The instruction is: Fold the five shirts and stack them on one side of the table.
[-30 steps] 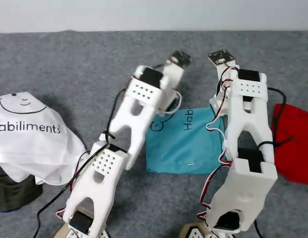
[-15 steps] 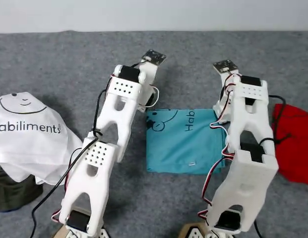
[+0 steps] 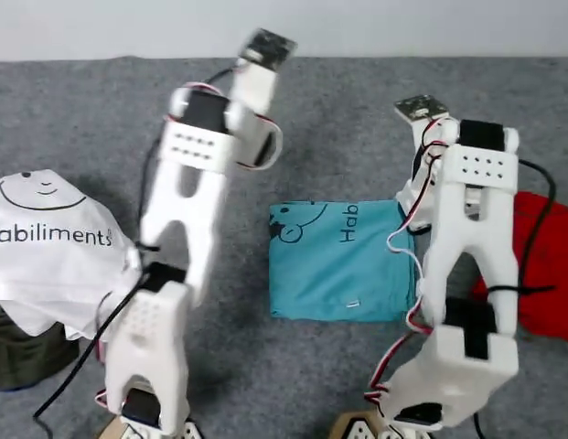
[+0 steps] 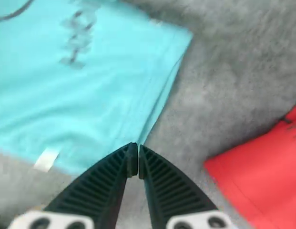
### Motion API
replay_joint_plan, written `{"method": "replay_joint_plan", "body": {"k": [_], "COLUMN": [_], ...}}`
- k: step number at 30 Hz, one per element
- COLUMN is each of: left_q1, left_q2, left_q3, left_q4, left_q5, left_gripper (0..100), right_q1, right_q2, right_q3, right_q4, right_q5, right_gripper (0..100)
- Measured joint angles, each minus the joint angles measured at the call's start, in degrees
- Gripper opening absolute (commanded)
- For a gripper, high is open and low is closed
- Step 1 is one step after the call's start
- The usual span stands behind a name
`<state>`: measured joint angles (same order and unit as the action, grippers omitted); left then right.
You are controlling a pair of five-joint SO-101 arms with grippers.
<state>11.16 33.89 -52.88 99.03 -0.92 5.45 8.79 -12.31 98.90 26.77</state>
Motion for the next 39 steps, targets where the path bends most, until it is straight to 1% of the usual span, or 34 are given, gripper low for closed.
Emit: {"method": "replay_joint_plan", "body": {"k": [4,11,16,19,21,24,26,28,31,33,37,39], "left_q1": [-7.3,-23.5,-32.0,-35.0,-36.8,-38.0,-38.0,-38.0,-38.0,-38.0,-38.0,-38.0], "left_q2": [-11.6,-29.5,-37.8,-41.1,-42.6,-44.1,-44.3,-44.3,-44.3,-44.3,-44.3,-44.3], "left_q3": [9.8,28.0,36.0,38.5,39.5,40.8,41.1,41.2,41.4,41.4,41.4,41.4], "left_q4": [0.0,0.1,0.1,0.2,0.2,0.2,0.2,0.3,0.3,0.3,0.3,0.3], "left_q5": [0.0,0.0,-2.6,-4.1,-5.1,-6.2,-6.5,-6.7,-6.9,-6.9,-6.9,-6.9], "left_gripper": [0,0,0,0,0,0,0,0,0,0,0,0], "right_q1": [-2.6,-11.6,-12.0,-9.7,-7.3,-4.9,-5.5,-6.2,-8.9,-9.5,-9.9,-9.8], "right_q2": [-6.9,-15.6,-16.1,-16.1,-16.1,-16.1,-16.2,-17.6,-20.9,-22.5,-23.1,-23.1], "right_q3": [3.3,22.5,35.4,42.7,46.4,48.0,48.0,46.9,42.1,39.1,36.8,36.8], "right_q4": [1.6,0.7,-10.0,-17.3,-20.8,-22.9,-22.8,-20.2,-16.4,-14.3,-13.4,-13.4], "right_q5": [-1.9,-3.3,-4.2,-3.4,-2.2,-1.5,-1.4,-1.6,-4.7,-6.6,-10.5,-13.5], "right_gripper": [0.9,0.9,0.9,0.9,0.9,0.9,0.9,0.9,1.4,5.2,20.0,26.4]}}
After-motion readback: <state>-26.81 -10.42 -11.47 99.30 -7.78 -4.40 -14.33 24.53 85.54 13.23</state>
